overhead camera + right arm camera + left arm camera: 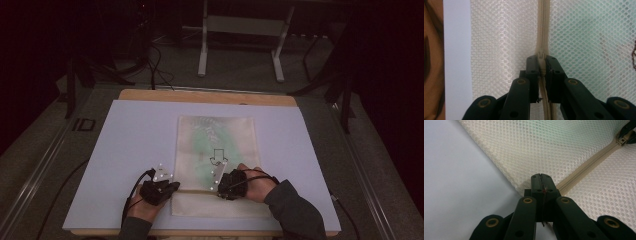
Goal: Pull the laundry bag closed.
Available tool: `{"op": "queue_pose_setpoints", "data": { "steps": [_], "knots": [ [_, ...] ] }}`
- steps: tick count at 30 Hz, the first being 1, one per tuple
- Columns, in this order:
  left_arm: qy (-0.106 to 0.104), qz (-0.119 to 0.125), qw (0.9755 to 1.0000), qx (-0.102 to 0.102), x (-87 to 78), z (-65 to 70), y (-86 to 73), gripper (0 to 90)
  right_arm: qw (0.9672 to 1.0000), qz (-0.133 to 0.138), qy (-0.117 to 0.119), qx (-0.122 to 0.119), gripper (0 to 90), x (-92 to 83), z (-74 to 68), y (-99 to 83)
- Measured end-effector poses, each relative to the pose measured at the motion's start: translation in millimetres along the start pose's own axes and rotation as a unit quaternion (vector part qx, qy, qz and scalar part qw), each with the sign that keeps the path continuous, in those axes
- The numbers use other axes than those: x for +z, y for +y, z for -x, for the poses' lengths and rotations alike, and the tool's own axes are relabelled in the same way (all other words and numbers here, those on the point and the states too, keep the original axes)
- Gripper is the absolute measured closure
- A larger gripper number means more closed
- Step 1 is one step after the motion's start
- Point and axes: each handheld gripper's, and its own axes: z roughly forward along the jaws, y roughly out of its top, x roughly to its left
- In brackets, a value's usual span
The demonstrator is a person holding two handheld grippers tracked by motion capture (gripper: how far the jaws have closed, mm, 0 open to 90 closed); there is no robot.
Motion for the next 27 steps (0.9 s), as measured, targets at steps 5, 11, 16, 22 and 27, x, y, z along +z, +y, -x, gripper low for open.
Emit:
{"op": "queue_pose_setpoints", "data": {
  "steps": [5, 11, 16, 22, 27],
  "knots": [
    [-0.001, 0.000, 1.0000, -0.001, 0.0, -0.2, 0.0, 89.4, 1.0000, -0.004, -0.001, -0.001, 82.5, -0.7, -0.1, -0.6],
    [0.000, 0.000, 1.0000, -0.001, 0.0, -0.2, 0.2, 89.5, 1.0000, -0.003, -0.001, -0.002, 82.5, -1.7, -0.1, -1.8],
    [0.000, 0.000, 1.0000, 0.000, 0.1, -0.1, 0.2, 89.5, 1.0000, -0.009, -0.001, 0.000, 82.5, -3.5, 0.1, -4.9],
    [0.001, -0.001, 1.0000, -0.001, 0.1, 0.2, 0.3, 89.4, 1.0000, -0.001, -0.001, 0.003, 82.5, -3.7, 0.6, -6.8],
    [0.000, -0.001, 1.0000, 0.000, 0.1, 0.0, 0.4, 89.4, 1.0000, -0.001, 0.000, 0.006, 82.5, -4.4, 1.3, -8.7]
  ]
}}
